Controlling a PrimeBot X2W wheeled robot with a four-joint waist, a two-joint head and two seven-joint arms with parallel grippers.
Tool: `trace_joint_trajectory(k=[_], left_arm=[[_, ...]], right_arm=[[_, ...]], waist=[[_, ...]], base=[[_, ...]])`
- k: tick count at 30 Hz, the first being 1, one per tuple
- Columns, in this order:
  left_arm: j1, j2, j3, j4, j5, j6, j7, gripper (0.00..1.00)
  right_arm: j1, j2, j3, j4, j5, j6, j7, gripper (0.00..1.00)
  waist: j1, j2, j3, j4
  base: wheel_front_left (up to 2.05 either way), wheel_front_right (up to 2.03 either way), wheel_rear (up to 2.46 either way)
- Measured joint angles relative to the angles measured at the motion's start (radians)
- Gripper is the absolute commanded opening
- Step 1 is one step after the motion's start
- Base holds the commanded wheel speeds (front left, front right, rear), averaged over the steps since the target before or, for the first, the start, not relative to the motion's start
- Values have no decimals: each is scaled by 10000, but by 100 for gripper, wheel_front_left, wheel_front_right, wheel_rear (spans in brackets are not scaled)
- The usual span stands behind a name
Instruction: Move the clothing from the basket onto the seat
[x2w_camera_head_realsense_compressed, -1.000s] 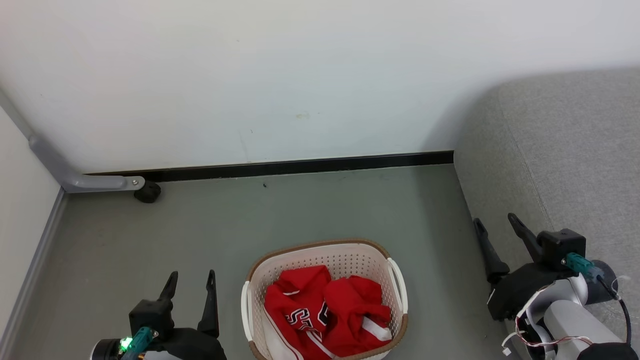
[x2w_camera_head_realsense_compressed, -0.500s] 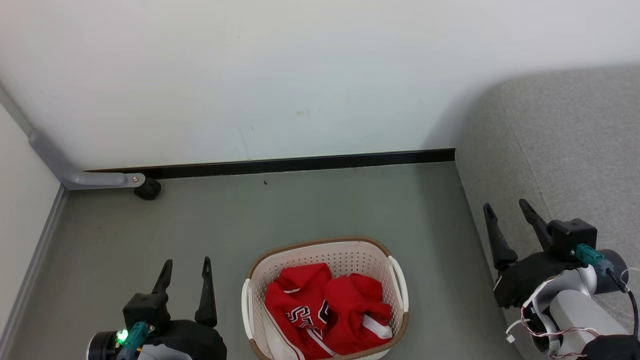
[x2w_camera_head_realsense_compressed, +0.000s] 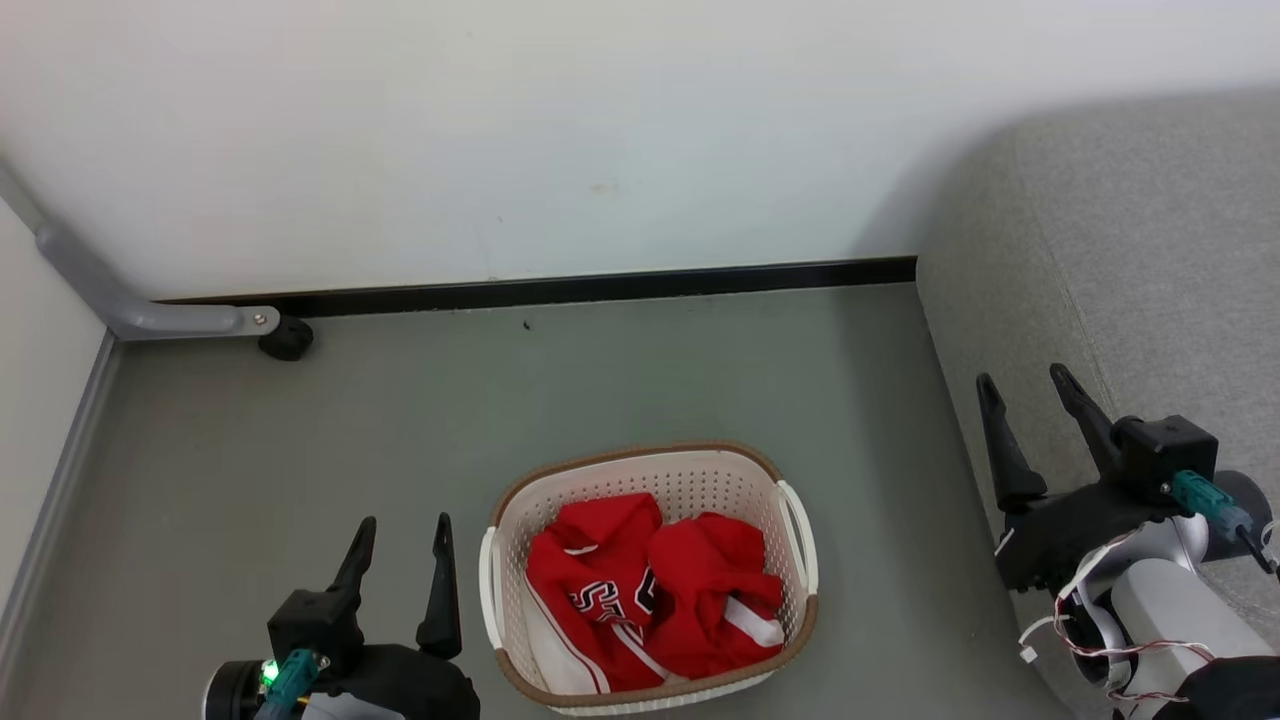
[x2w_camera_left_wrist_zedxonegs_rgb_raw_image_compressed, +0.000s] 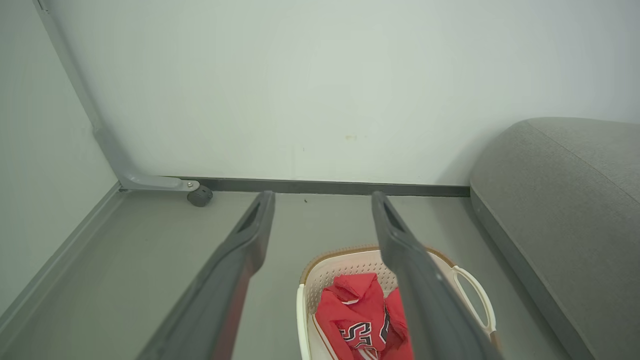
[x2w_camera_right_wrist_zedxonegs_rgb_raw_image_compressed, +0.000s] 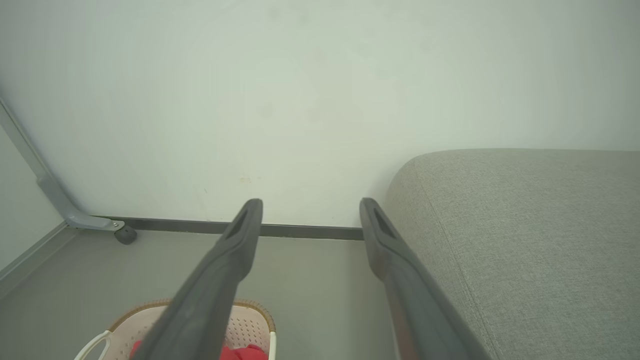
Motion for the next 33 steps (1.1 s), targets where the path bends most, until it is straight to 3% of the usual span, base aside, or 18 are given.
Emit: trace_joint_trajectory(k=[16,30,33], left_arm=[[-838,-472,-280,-259,56,-529,0,100],[-2849,-579,-1241,343,4,-1137,-2,100],[-3563,-587,-1802,639,-443,-1126,-2,100]], right_arm=[[-1121,-142,-336,-1503,-495,19,-4,100],[-2270,-324,-570,-2504,-832,92,-6,100],[-2594,-326,-570,-2815,-984,107,-15,100]], waist=[[1,0,1862,-63],[2,1,3846,-306],[2,1,4427,-387]], base=[[0,0,0],[0,0,0],[0,0,0]])
